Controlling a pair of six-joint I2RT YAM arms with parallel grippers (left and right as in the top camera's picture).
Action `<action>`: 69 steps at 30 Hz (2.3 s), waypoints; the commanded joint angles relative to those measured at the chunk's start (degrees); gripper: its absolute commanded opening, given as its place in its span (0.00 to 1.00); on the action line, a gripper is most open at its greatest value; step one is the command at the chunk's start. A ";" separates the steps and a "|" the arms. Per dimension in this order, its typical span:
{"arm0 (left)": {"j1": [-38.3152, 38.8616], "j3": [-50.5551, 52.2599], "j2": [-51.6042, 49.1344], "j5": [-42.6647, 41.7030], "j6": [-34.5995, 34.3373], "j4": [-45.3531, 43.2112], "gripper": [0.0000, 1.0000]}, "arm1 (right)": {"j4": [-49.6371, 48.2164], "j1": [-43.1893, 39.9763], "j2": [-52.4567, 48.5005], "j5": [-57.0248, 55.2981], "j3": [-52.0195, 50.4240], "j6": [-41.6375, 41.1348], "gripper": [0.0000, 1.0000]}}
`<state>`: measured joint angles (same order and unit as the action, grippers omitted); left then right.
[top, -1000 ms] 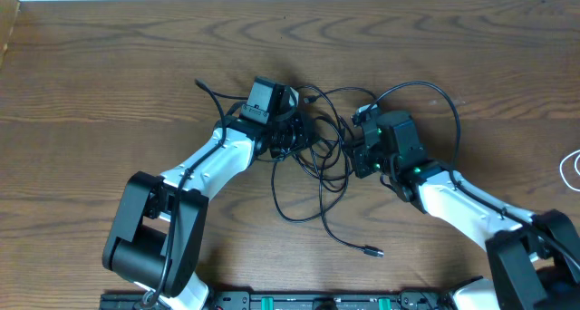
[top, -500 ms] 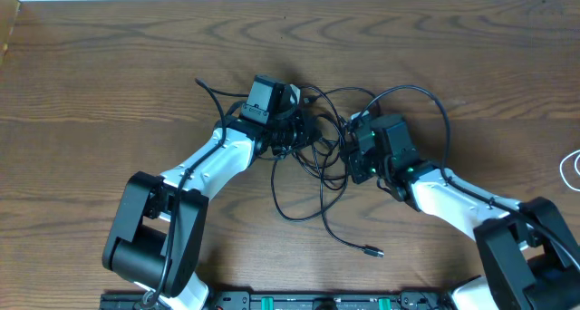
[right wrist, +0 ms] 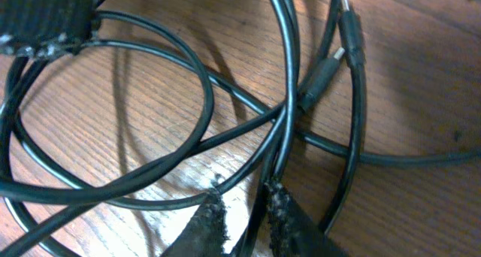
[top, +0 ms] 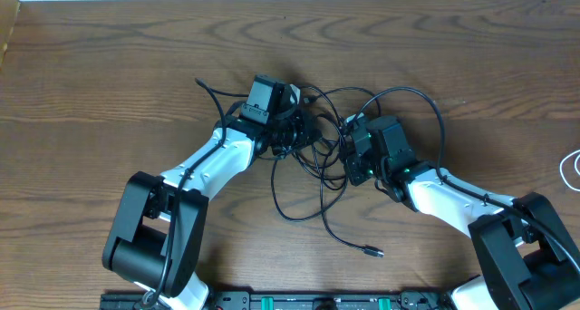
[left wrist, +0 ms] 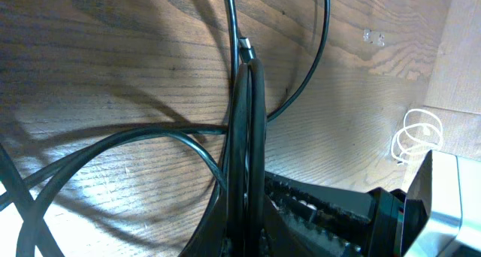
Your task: Untangle cables
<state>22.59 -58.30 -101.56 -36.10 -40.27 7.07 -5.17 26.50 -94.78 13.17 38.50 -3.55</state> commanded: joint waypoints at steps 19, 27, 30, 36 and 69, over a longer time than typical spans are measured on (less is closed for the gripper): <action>-0.13 -0.33 -0.02 -2.54 -6.86 -0.09 0.08 | 0.79 0.33 -0.81 -0.68 -0.02 0.63 0.13; -0.13 -0.33 -0.02 -2.49 -7.43 -0.28 0.08 | 2.60 0.33 -2.64 -2.36 -0.02 0.68 0.01; -0.13 -0.33 -0.02 -1.53 -7.39 -0.26 0.08 | 2.23 0.33 -2.62 -2.54 -0.02 0.66 0.01; -0.13 -0.31 -0.02 8.33 -7.43 0.55 0.08 | 1.57 0.15 -0.74 -1.64 0.07 0.66 0.01; 4.24 -0.31 -0.26 22.12 -11.08 5.68 0.08 | 6.80 1.57 10.34 -0.79 0.07 2.78 0.24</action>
<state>26.06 -58.30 -101.56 -10.79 -49.12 12.62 1.83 26.41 -81.65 26.35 38.52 -3.25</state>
